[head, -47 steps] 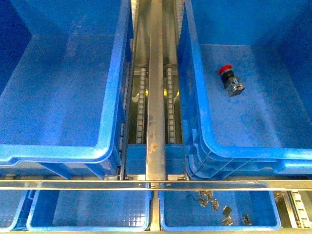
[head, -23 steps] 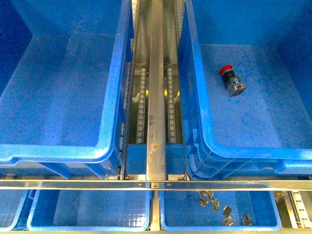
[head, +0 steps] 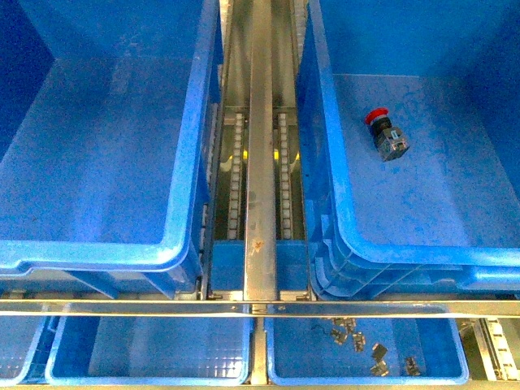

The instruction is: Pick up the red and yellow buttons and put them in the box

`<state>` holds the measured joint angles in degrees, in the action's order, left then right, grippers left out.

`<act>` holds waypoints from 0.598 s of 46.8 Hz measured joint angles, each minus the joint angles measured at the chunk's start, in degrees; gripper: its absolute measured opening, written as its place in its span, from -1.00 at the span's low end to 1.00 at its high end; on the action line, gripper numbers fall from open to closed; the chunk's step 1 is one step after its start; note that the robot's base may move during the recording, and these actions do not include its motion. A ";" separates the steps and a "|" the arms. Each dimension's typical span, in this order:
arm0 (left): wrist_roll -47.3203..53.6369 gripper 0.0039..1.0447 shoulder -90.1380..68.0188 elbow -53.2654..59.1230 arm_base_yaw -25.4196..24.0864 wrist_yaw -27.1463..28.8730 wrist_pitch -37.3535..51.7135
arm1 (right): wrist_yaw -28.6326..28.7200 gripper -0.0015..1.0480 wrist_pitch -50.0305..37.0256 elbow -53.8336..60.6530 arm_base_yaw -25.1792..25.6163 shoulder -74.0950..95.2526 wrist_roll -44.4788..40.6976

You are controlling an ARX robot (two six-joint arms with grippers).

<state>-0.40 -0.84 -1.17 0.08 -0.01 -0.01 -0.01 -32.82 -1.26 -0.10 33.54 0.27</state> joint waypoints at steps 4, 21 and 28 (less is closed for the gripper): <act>0.00 0.85 0.00 0.00 0.00 0.00 0.00 | 0.00 -0.93 2.38 0.02 0.00 -2.54 0.00; 0.00 0.85 0.00 0.00 0.00 0.00 -0.02 | 0.00 -0.93 14.14 0.04 0.00 -14.88 0.00; 0.00 0.85 0.00 0.00 0.00 0.00 0.00 | 0.00 -0.93 17.38 0.04 0.02 -18.18 0.00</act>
<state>-0.40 -0.84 -1.17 0.08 -0.01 -0.01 -0.01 -15.44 -1.21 -0.08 15.35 0.27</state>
